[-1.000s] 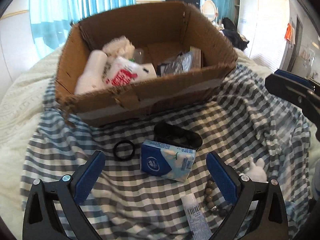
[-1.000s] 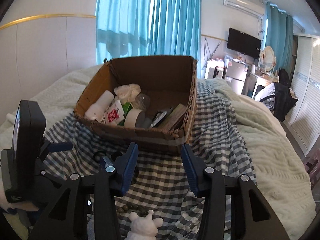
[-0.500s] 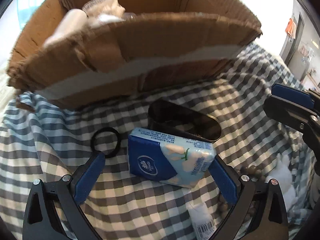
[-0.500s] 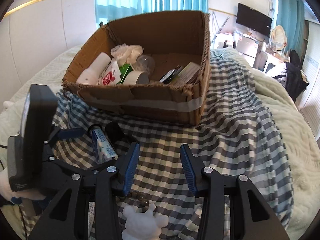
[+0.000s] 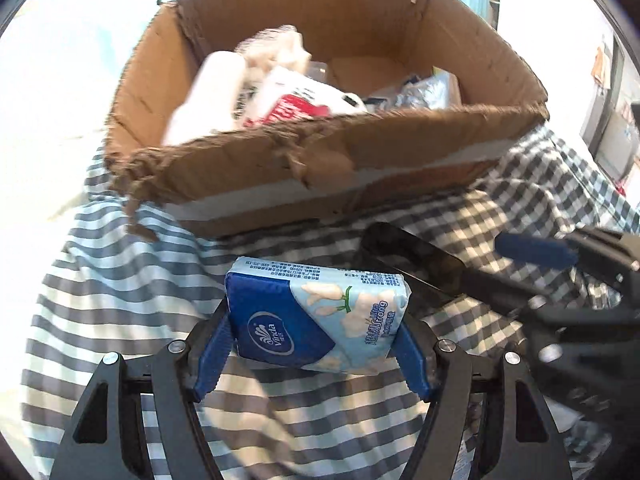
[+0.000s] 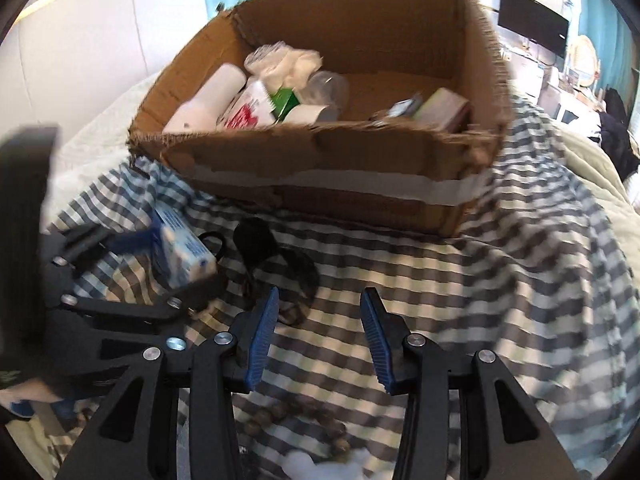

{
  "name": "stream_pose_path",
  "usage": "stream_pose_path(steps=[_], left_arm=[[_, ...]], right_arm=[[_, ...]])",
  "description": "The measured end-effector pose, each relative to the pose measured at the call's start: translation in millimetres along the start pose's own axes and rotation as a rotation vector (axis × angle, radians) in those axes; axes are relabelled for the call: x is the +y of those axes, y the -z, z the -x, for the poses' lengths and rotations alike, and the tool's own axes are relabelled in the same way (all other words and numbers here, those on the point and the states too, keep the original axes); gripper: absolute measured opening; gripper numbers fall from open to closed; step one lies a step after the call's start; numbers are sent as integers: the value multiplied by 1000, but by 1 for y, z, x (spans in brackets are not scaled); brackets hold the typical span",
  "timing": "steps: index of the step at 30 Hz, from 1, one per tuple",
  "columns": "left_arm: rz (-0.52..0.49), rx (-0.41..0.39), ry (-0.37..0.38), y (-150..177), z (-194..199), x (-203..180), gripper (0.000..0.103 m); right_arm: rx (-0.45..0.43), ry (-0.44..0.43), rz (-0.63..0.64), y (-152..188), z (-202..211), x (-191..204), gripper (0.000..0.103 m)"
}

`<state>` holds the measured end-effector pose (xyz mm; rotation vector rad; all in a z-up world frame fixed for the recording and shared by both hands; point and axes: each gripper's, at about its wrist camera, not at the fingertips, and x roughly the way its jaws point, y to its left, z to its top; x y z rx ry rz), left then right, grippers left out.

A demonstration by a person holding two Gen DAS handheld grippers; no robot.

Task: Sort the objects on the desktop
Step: 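Grasp the blue tissue pack with the left tool while the right grasps the black glasses, then carry the tissue pack in the left tool while the right carries the glasses over the box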

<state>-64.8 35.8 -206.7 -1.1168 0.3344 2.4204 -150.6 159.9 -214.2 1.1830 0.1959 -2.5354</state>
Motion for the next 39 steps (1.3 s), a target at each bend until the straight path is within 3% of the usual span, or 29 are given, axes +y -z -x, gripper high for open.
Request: stream_pose_path(steps=[6, 8, 10, 17, 24, 39], left_arm=[[46, 5, -6, -7, 2, 18, 73], [41, -2, -2, -9, 6, 17, 73], [31, -14, -6, -10, 11, 15, 73], [7, -51, -8, -5, 38, 22, 73], [11, -107, -13, -5, 72, 28, 73], [33, -270, -8, -16, 154, 31, 73]], right_arm=[[66, 41, 3, -1, -24, 7, 40], [112, 26, 17, 2, -32, 10, 16], [142, 39, 36, 7, -35, 14, 4], [113, 33, 30, 18, -5, 25, 4], [1, 28, -5, 23, 43, 34, 4], [-271, 102, -39, 14, 140, 52, 4]])
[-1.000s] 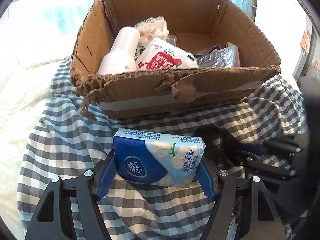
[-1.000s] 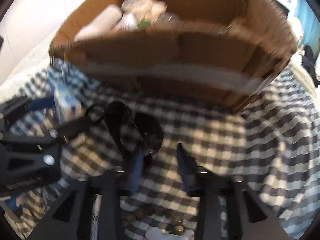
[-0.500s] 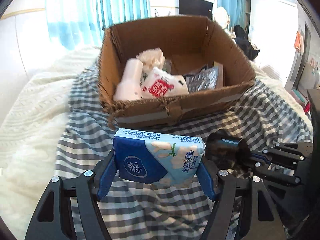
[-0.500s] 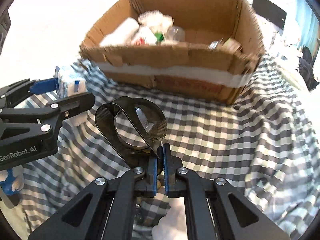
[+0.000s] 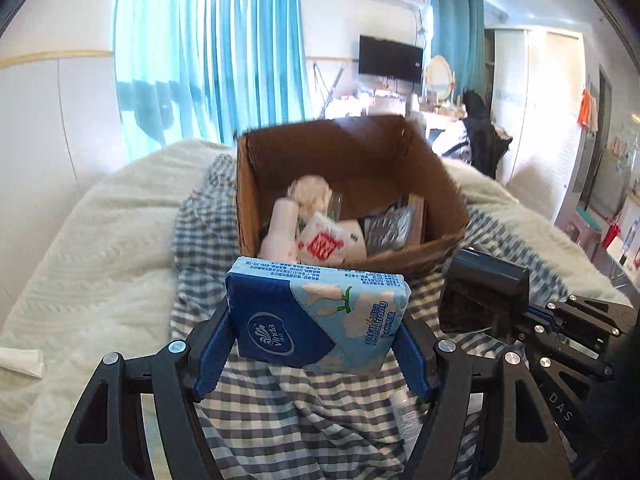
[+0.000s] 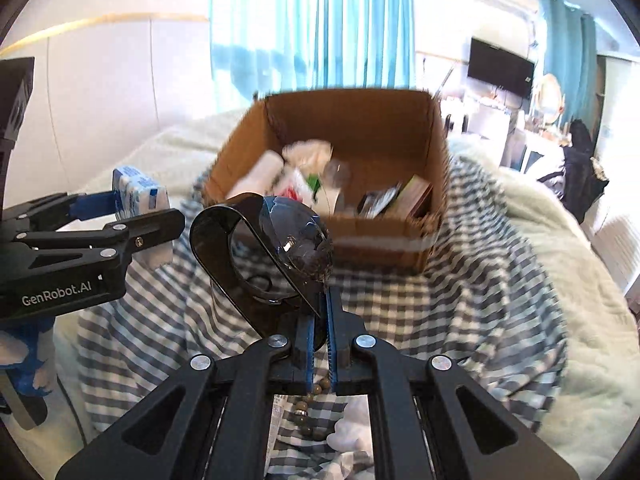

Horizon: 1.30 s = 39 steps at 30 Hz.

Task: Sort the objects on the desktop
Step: 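Carry the tissue pack in the left tool while the right carries the glasses over the box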

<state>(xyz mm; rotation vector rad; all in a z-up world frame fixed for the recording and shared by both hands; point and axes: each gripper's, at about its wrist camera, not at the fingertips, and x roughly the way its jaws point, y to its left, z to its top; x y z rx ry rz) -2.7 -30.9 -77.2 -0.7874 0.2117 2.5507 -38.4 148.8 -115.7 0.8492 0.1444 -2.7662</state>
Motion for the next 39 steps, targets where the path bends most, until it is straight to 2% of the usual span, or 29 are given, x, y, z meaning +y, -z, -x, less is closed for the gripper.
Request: stream_pose_path(steps=[10, 15, 19, 29, 39], left_arm=[[-9, -120, 6, -33, 29, -9, 73], [-43, -166, -15, -46, 29, -17, 73], [-18, -199, -6, -59, 29, -15, 73], [8, -258, 9, -91, 25, -6, 73], [11, -259, 13, -109, 2, -1, 73]], right_arm=[[-143, 27, -34, -27, 46, -9, 4], [-203, 47, -44, -45, 61, -18, 4], [-248, 59, -50, -60, 70, -23, 4], [-298, 72, -50, -90, 67, -28, 4], [-306, 80, -45, -113, 40, -35, 4]])
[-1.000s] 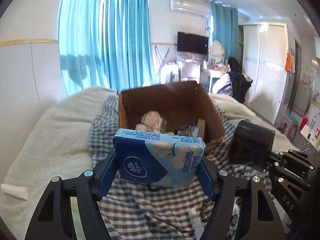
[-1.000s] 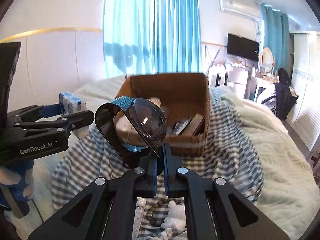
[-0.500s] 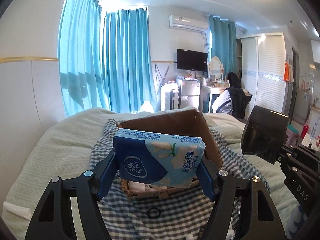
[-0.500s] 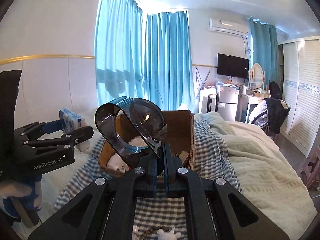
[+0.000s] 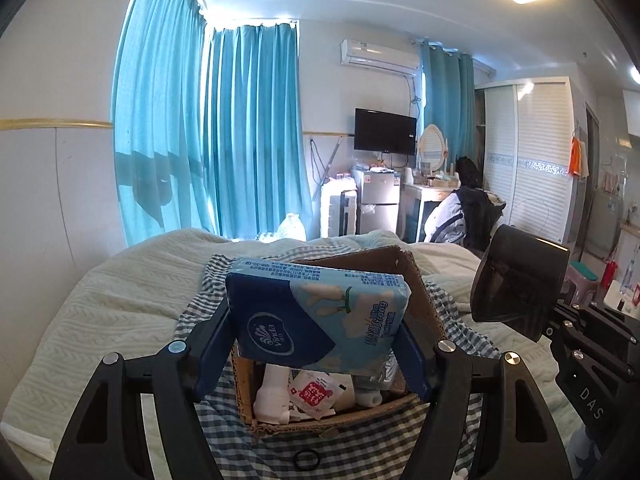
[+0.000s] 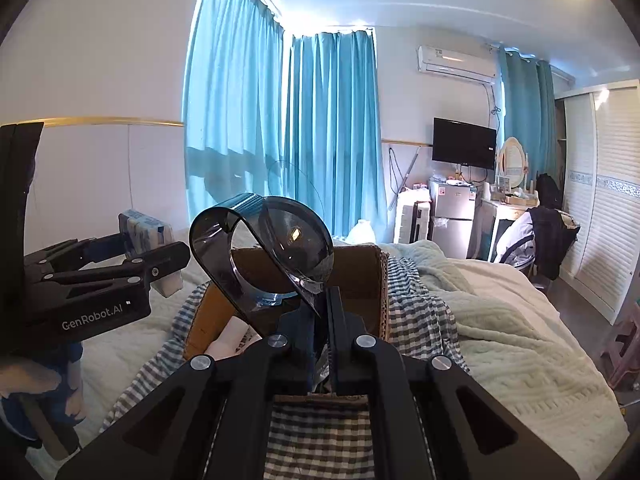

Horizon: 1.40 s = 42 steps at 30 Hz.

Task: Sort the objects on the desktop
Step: 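Carry the tissue pack in the left tool while the right carries the glasses over the box, then open the left tool to drop the tissue pack while the right drops the glasses into the box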

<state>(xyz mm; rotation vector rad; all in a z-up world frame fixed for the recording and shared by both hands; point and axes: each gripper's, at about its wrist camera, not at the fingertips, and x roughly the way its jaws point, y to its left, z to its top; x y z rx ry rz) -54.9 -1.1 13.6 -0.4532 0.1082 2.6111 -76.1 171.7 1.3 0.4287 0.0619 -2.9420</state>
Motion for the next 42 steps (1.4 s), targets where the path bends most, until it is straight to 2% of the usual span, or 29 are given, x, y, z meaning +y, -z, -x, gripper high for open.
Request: stream_pose_path(steps=[15, 19, 27, 32, 38, 42], left_arm=[[41, 50, -8, -2, -74, 18, 73], [85, 92, 29, -5, -99, 24, 73], [66, 123, 36, 1, -136, 22, 73], [84, 207, 56, 23, -170, 27, 73], [78, 262, 46, 39, -198, 30, 74], [98, 313, 79, 44, -211, 31, 76]], right_arm=[[32, 12, -1, -5, -71, -20, 5], [46, 16, -6, -6, -96, -25, 5], [86, 12, -5, 6, -133, -32, 5], [150, 7, 2, 27, -161, -39, 5], [242, 19, -12, 50, -197, -54, 5], [297, 0, -49, 59, -213, -61, 9]])
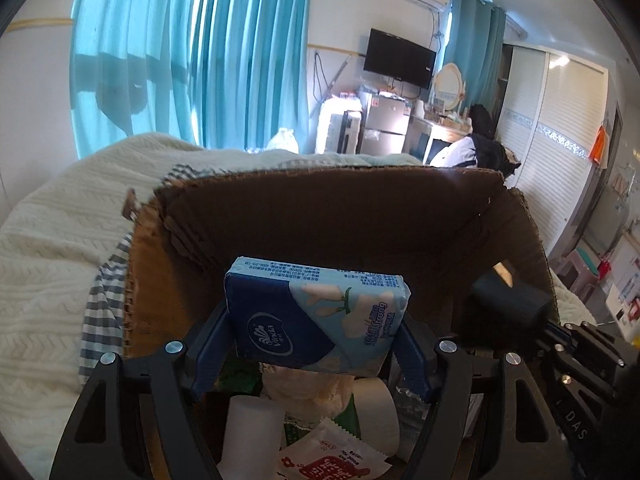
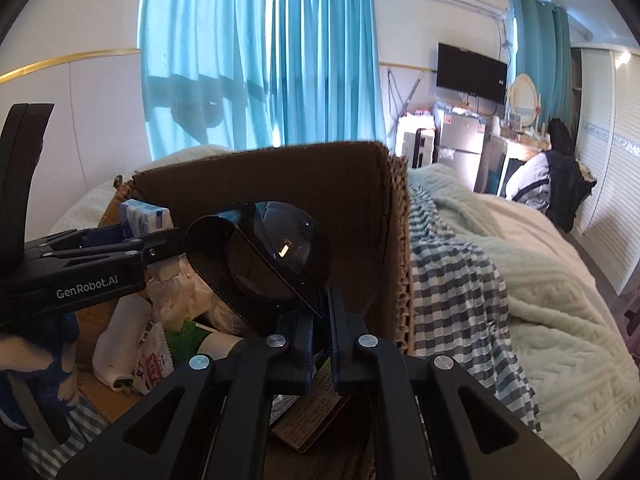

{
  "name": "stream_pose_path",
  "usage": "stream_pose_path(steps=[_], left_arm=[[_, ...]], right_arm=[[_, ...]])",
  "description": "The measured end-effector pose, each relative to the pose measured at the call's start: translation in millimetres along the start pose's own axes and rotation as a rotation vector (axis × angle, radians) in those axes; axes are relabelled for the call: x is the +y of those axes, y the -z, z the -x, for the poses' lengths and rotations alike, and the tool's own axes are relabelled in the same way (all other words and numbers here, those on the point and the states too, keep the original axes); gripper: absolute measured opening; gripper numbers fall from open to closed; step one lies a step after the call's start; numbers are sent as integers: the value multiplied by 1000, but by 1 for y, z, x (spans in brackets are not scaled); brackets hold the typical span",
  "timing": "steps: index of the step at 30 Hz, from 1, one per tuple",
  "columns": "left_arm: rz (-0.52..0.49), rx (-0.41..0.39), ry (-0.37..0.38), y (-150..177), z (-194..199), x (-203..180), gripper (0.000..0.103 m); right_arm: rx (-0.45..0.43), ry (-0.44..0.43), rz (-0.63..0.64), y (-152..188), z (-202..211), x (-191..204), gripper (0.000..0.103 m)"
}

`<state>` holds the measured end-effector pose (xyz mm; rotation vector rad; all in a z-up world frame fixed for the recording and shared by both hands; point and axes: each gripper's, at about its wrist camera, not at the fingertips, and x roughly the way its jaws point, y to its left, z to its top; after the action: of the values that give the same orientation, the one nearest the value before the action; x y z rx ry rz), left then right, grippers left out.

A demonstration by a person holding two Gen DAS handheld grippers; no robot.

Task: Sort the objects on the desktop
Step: 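Open the left tool to drop the tissue pack while the right drops the glasses into the box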

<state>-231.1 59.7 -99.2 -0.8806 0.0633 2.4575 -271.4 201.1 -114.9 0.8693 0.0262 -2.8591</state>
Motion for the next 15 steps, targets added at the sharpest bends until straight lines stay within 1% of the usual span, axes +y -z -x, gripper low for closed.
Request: stream_pose_path(steps=[2, 3, 4, 6, 7, 8, 9, 10, 11, 15], left_arm=[[7, 3, 7, 1, 1, 1, 80], [7, -2, -2, 1, 3, 1, 85], [6, -12, -10, 2, 6, 0, 88], [6, -30, -15, 3, 15, -1, 89], [7, -37, -15, 4, 19, -1, 90], [9, -49, -17, 5, 25, -2, 94], [10, -59, -22, 5, 29, -2, 95], [9, -67, -25, 5, 34, -4, 95], [5, -75, -26, 5, 40, -5, 95], [-12, -111, -38, 0, 59, -11, 96]], right_arm=[[10, 3, -6, 1, -4, -2, 19], [11, 12, 8, 2, -3, -1, 20], [9, 20, 13, 3, -3, 1, 21], [2, 22, 7, 4, 4, 2, 27], [-4, 13, -1, 4, 8, 2, 38], [-8, -3, -9, 5, 12, 1, 43], [-12, -6, -18, 4, 15, 1, 45], [-19, 9, -23, 4, 20, 1, 56], [-28, 6, -27, 4, 24, 1, 58], [-66, 13, -35, 3, 47, 0, 60]])
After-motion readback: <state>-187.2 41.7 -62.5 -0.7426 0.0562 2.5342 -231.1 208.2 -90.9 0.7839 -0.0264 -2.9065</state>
